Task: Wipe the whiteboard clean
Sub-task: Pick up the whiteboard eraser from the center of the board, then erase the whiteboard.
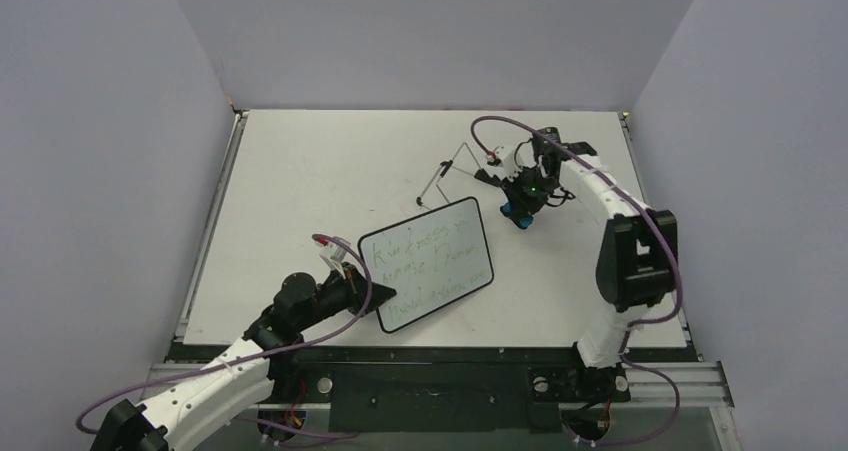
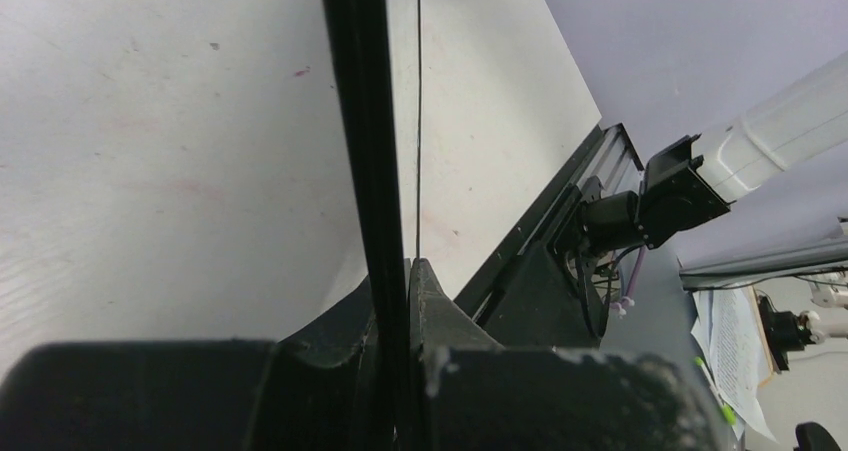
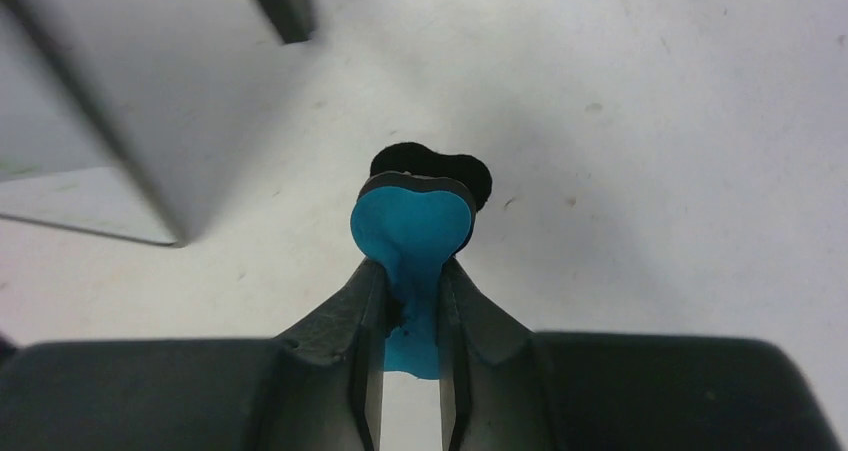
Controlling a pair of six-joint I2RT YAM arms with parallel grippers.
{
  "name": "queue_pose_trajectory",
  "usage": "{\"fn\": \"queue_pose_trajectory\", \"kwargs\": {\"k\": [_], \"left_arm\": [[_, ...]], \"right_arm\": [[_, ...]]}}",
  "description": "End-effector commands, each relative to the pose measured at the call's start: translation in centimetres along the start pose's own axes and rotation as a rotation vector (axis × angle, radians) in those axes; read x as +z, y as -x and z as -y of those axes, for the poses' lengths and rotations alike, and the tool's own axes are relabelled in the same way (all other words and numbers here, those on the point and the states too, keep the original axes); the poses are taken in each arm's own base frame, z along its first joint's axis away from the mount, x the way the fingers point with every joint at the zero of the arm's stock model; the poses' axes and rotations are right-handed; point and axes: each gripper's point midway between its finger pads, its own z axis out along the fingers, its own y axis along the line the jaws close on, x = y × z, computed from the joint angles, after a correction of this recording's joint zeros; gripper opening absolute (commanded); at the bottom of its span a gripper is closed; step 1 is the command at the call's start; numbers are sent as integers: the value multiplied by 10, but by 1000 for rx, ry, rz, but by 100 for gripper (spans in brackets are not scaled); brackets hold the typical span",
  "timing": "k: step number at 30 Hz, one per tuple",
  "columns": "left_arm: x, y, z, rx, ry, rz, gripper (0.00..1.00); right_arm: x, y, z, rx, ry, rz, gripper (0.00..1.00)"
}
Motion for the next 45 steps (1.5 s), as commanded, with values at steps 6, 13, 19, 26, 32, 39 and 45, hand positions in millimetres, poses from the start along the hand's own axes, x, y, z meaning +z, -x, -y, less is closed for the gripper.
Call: {"fn": "queue_pose_trajectory", "kwargs": {"k": [6,13,19,26,32,39,45], "left_arm": [[26,31,71,30,-222,142,0],[51,16,92,5,-254,87,0],[64,5,104,28,-277,52,0],[74,-11,107,18,-293,-1,0],[80,-17,116,-11,-315,-38,0],[85,-21,121,-83,-319,-43,0],[94,-17,124,-175,-308,-38,0]], "right_arm": [[-129,-6,-97,-119,124,383,0],[-150,-18,-139,-302,109,537,0],[-147,-27,-146,-342,73,592,0],[-148,-20,-144,-331,68,606,0],[-147,-8,-148,-348,41,582,0],[-149,34,-169,-318,49,541,0],[-134,47,-188,-366,79,532,0]]}}
